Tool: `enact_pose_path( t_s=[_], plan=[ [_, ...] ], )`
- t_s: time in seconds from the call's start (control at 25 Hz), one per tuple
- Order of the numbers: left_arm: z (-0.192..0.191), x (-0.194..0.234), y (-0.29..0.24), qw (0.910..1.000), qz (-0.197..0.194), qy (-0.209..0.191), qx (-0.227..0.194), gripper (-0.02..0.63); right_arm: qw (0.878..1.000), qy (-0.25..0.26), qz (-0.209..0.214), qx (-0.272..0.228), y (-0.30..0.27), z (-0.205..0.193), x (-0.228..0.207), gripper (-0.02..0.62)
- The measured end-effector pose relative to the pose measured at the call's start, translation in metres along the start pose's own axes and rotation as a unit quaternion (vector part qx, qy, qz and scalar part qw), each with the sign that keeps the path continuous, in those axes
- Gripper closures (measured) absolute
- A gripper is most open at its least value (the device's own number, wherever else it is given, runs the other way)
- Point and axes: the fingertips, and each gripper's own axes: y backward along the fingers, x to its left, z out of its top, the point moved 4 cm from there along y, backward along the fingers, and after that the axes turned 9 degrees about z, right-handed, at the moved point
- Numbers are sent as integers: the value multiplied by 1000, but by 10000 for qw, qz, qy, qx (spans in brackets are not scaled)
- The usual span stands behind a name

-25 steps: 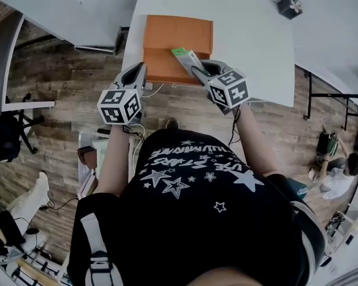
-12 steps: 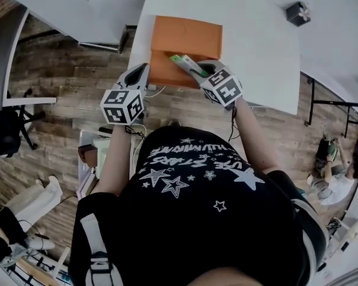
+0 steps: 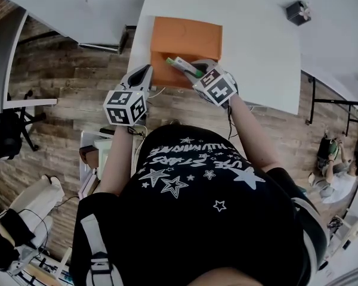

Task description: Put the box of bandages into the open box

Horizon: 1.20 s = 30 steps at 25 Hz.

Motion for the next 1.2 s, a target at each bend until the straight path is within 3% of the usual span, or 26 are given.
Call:
enact_pose_path(
  t_s=[0.28, 0.92, 1.2],
  plan=[
    [2, -1, -5, 10000, -24, -31, 29, 586, 9998, 185, -47, 75, -6, -1, 0, 482],
    [0, -3, -1, 9999, -74, -29, 89, 586, 9995, -145, -195, -181, 17, -7, 0, 435],
    [4, -19, 10, 9999, -34, -99, -8, 586, 9977, -193, -342, -560, 43, -2, 5, 425]
  ],
)
